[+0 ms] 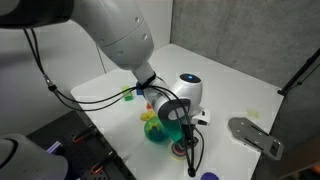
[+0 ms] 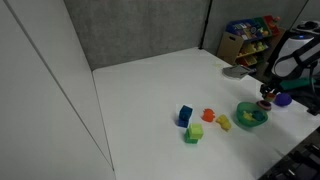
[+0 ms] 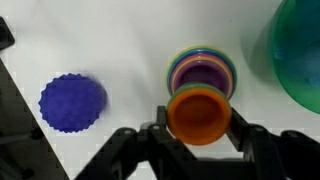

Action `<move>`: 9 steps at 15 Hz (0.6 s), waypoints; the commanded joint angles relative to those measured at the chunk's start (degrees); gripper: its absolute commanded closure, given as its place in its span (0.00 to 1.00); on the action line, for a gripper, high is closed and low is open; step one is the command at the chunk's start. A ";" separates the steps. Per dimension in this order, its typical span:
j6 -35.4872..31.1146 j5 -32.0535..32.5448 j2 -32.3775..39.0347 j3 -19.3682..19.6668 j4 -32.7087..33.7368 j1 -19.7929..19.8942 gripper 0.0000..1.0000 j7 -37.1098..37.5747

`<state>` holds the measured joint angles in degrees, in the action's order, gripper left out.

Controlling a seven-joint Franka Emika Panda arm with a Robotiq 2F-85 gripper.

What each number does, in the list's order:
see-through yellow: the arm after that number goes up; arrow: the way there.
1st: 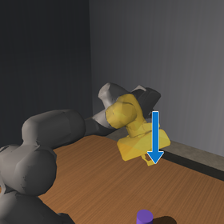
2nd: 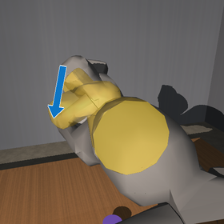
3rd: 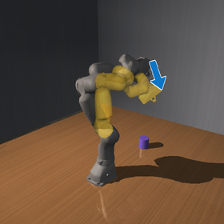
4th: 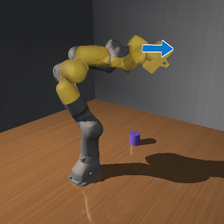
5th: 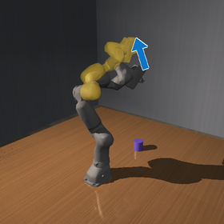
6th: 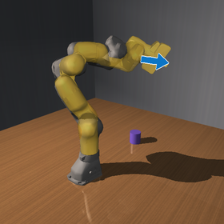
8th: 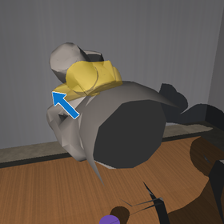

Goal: Put the small cups onto the stack of cups

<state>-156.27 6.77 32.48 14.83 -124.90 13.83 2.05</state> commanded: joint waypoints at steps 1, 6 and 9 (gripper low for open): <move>-1.17 -2.03 -0.66 -1.46 -1.32 1.86 0.66 -2.66; -1.31 -3.47 -0.03 -2.71 -1.50 3.69 0.66 -4.47; -1.58 -4.68 0.53 -3.77 -1.42 4.96 0.66 -6.01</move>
<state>-156.36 4.12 32.94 12.78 -125.84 16.72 -0.81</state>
